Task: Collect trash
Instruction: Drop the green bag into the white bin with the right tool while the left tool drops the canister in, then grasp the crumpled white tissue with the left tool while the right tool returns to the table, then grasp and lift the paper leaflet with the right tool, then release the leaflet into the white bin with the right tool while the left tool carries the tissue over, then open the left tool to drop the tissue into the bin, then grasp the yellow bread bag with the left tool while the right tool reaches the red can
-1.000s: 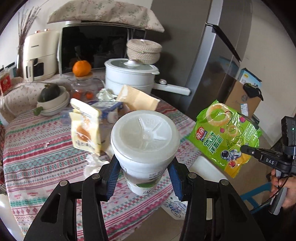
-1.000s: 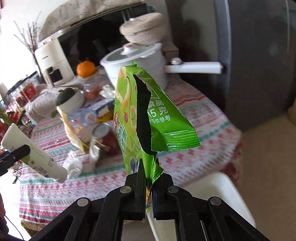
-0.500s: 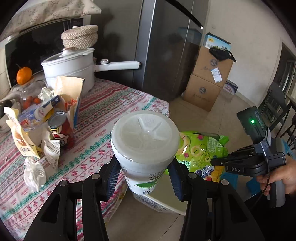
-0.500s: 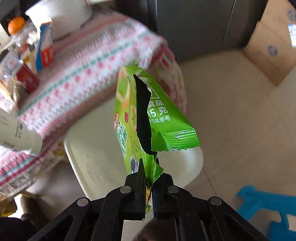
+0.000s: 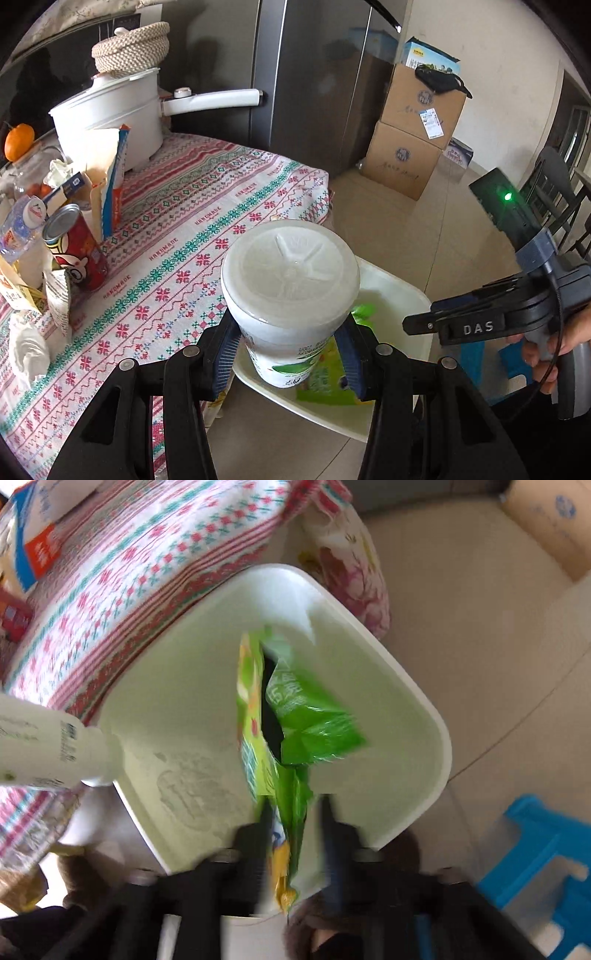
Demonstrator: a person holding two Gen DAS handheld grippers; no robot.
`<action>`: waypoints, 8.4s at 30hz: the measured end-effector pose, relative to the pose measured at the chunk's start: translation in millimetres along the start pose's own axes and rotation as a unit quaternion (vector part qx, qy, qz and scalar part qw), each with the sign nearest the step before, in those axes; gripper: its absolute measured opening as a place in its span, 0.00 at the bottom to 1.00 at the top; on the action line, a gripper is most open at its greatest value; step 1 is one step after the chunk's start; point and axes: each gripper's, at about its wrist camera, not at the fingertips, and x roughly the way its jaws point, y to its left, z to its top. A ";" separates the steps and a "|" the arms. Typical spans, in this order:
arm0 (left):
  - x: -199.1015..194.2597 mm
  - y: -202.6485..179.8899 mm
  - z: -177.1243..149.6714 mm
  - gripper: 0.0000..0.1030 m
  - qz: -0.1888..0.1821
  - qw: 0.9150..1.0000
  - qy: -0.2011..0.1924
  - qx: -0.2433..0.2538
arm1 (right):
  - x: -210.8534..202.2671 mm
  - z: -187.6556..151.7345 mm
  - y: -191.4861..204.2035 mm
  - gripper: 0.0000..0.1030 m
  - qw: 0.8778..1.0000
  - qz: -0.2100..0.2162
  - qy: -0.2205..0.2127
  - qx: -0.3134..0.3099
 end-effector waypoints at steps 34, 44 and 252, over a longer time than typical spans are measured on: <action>0.6 13.8 -8.8 0.74 0.030 0.999 0.019 -0.010 | -63.1 -6.0 -12.0 0.68 0.993 0.013 -0.112 0.029; -55.9 67.2 -11.1 0.83 0.074 0.995 -0.001 -0.061 | -85.5 -3.9 25.6 0.72 0.985 0.017 -0.170 -0.008; -94.8 192.1 -4.1 0.84 0.218 0.962 0.011 -0.162 | -81.9 24.4 174.8 0.79 0.976 0.050 -0.153 -0.145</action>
